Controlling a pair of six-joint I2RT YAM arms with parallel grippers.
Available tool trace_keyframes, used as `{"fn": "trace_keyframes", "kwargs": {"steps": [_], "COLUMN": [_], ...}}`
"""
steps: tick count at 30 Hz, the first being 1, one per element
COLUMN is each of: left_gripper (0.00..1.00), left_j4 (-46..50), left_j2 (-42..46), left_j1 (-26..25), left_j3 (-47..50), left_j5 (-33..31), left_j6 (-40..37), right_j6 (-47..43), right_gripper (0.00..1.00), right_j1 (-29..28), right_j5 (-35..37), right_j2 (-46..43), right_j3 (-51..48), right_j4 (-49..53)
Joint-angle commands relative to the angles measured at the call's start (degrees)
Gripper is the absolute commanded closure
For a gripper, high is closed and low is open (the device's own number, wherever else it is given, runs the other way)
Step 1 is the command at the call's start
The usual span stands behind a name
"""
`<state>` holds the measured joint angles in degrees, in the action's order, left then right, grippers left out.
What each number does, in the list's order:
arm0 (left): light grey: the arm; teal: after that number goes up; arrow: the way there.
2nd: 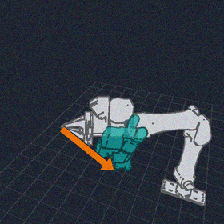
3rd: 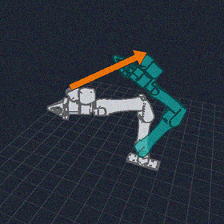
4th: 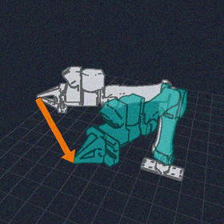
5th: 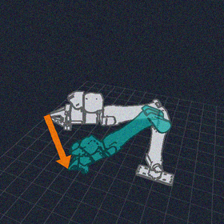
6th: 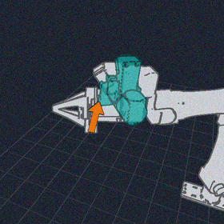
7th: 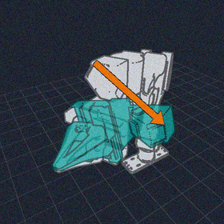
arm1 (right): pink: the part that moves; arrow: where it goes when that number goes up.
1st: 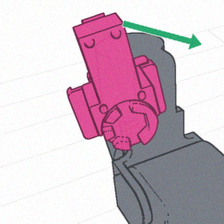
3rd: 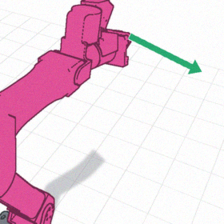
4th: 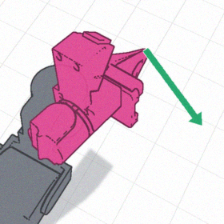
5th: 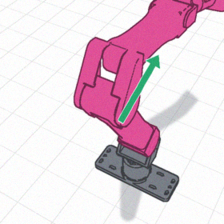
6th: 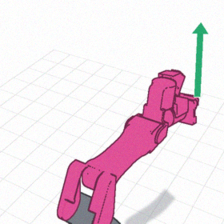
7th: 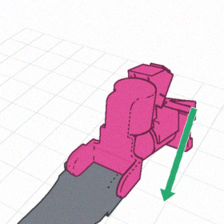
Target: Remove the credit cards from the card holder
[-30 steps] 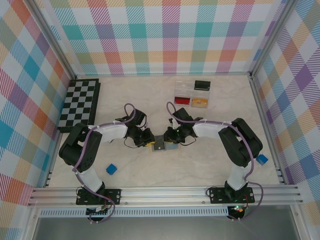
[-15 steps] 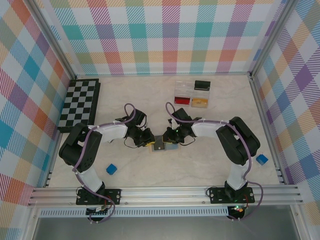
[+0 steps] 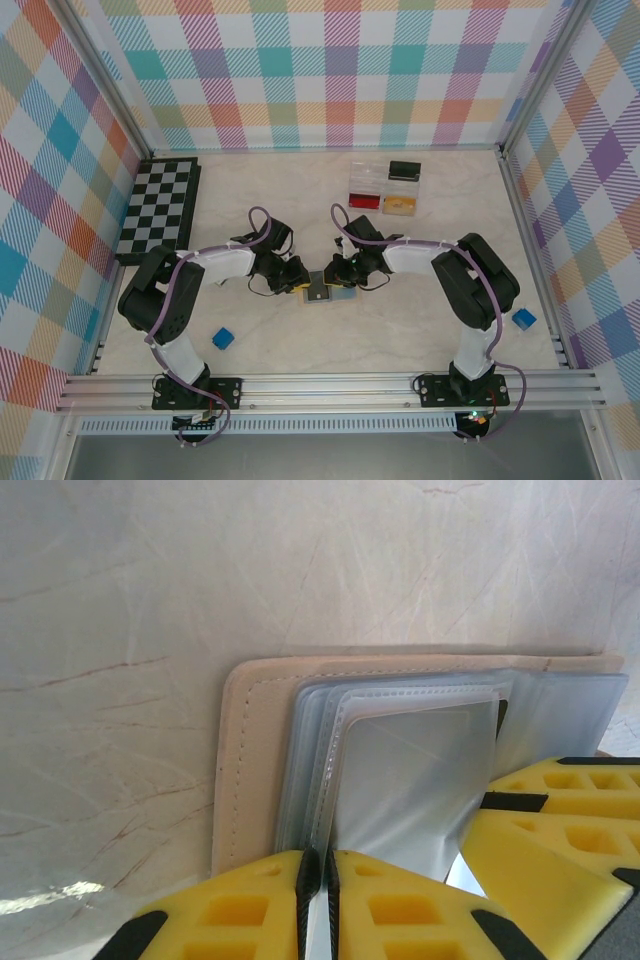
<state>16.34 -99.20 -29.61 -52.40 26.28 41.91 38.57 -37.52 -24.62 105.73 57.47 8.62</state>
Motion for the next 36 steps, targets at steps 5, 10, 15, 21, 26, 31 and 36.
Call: {"fn": "trace_keyframes", "kwargs": {"steps": [5,10,15,21,26,31,36], "left_gripper": [0.85,0.85,0.85,0.85,0.81,0.72,0.71], "left_j4": [3.61,3.38,2.20,1.45,3.81,5.11,5.55], "left_j2": [-3.09,-2.96,-2.83,-2.59,-1.69,-0.51,-0.14], "left_j1": [-0.47,-0.42,-0.54,-0.54,-0.48,-0.45,-0.40], "left_j3": [1.19,1.42,2.40,2.97,1.79,0.95,-0.04], "left_j5": [-3.37,-3.24,-2.78,-2.46,-4.58,-5.89,-5.89], "left_j6": [-1.02,-0.88,-0.14,0.32,-0.46,-0.83,-1.46], "right_j6": [-0.16,0.50,1.19,2.47,1.50,0.13,-0.40], "right_gripper": [0.83,0.89,0.88,0.91,1.00,1.00,1.00], "right_j1": [-0.28,-0.29,-0.28,-0.28,-0.28,-0.19,-0.10], "right_j5": [-5.07,-6.32,-7.44,-8.76,-3.37,1.74,6.06], "right_j2": [0.89,2.00,2.46,2.55,-0.51,-3.70,-5.45], "right_j3": [0.18,0.18,0.05,-0.07,-1.22,-2.51,-3.42], "right_j4": [-3.39,-4.93,-6.59,-8.40,-4.83,0.30,3.55]}}
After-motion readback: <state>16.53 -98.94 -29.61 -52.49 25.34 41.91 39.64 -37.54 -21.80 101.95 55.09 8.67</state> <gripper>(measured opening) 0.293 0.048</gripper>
